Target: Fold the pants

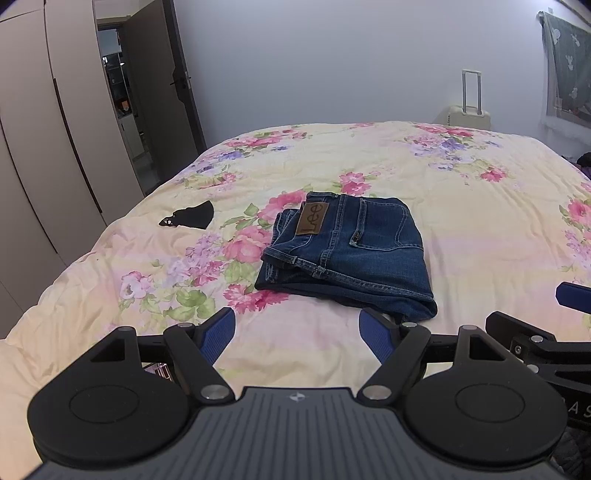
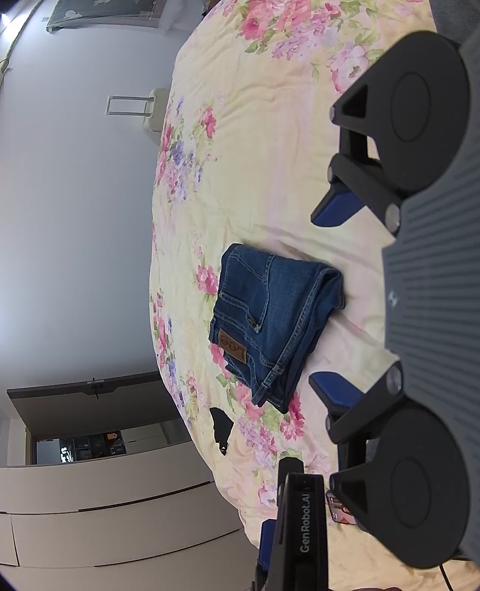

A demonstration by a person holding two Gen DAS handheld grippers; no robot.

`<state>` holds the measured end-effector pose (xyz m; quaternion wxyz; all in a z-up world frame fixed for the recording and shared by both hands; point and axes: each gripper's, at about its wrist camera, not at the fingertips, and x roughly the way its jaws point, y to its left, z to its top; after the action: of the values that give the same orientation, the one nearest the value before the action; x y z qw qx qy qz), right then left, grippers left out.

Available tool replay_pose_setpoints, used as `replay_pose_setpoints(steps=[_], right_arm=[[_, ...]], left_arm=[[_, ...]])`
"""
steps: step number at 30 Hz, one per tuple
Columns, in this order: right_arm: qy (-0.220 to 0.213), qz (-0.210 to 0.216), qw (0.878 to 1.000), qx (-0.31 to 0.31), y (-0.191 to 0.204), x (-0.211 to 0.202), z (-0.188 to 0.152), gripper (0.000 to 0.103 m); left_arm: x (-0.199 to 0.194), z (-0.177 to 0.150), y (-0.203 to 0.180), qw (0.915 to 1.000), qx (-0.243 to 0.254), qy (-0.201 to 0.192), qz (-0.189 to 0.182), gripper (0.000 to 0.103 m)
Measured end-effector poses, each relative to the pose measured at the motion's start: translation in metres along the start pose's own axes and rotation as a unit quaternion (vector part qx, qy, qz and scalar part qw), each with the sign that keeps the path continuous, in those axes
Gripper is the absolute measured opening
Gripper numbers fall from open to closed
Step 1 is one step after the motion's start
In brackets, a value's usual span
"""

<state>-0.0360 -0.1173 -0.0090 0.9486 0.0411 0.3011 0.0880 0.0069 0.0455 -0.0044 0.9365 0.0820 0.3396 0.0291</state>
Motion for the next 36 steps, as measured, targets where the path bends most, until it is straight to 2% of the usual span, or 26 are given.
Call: replay_pose_setpoints(steps=[36], right_arm=[[0.008,0.008,1.0,0.009,-0.0062,-0.0016,-0.0006,0.082]], left_arm=[[-0.0059,0.004,-0.0071,0.9999,0.009,-0.004,-0.007,0.09]])
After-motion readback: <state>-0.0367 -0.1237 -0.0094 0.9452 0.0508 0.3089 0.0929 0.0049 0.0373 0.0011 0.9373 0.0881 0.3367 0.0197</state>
